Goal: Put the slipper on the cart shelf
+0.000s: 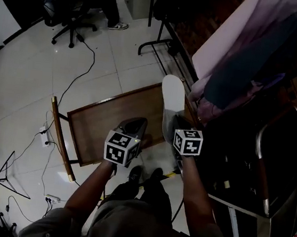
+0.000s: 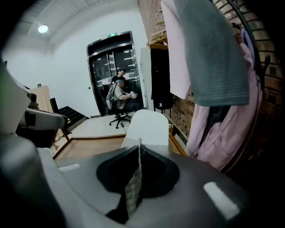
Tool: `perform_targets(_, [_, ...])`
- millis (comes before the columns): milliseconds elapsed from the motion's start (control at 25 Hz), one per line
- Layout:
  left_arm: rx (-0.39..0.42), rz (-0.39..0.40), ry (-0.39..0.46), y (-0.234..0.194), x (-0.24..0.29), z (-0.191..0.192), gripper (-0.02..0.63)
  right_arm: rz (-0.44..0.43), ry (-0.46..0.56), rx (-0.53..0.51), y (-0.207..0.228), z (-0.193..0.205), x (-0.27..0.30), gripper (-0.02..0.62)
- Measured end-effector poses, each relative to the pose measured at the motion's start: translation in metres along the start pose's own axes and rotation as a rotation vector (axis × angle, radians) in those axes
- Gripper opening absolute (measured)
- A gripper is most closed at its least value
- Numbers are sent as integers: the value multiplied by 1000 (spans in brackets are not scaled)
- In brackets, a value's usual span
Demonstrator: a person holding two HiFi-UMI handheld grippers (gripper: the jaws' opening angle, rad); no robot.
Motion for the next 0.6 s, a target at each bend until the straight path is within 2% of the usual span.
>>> perform_targets(320, [36,113,72,34,-22,-26,8,30,128,-13,-23,-27,-94,9])
perform_targets(600, [116,213,83,89,-35,-28,8,71,206,-5,-34,-15,-188,9])
Point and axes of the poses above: the fingertips, and each gripper's own axes: x forward along the fingers, y to its right, z out of its underside, the point moved 8 cm from there along -x, backward along the fingers, and after that the axes turned 5 degrees about y, right-handed, at the moved point
